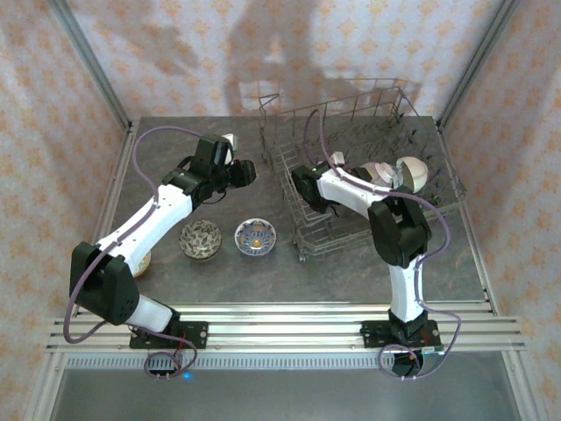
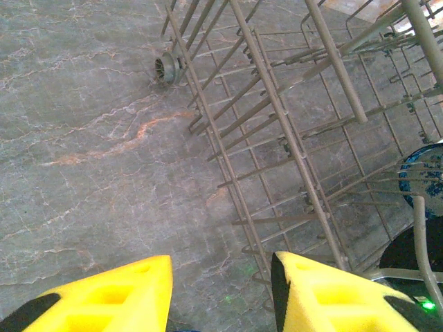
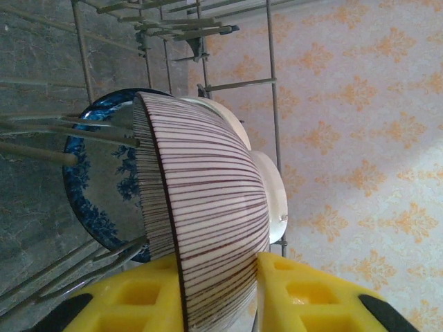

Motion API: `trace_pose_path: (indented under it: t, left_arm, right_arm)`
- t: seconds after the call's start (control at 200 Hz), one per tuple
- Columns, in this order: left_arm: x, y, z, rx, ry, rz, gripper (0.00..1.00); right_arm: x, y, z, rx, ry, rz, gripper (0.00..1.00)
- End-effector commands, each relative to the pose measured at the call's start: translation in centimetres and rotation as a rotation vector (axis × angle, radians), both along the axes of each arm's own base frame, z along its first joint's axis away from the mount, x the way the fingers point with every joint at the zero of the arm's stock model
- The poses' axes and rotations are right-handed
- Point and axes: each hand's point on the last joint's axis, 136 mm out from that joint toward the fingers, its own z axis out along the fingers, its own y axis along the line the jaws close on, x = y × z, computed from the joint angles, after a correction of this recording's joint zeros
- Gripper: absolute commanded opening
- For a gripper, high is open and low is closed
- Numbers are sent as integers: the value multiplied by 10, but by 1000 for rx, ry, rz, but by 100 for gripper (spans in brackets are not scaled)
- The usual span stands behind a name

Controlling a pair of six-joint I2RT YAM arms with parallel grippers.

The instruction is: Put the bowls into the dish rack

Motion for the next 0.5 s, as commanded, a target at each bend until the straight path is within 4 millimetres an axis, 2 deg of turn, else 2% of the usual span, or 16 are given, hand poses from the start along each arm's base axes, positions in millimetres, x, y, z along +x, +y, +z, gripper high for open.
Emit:
trace_pose_path:
  t: [0.0,0.495]
  left_arm:
    - [2,1,15,-24,-39,0,43]
    - [-2,1,12,-28,-36,2,43]
  right_arm:
    - [-1,1,-15,35,23,-18,28]
    - [-2,-2,-18,15,-1,-36,23]
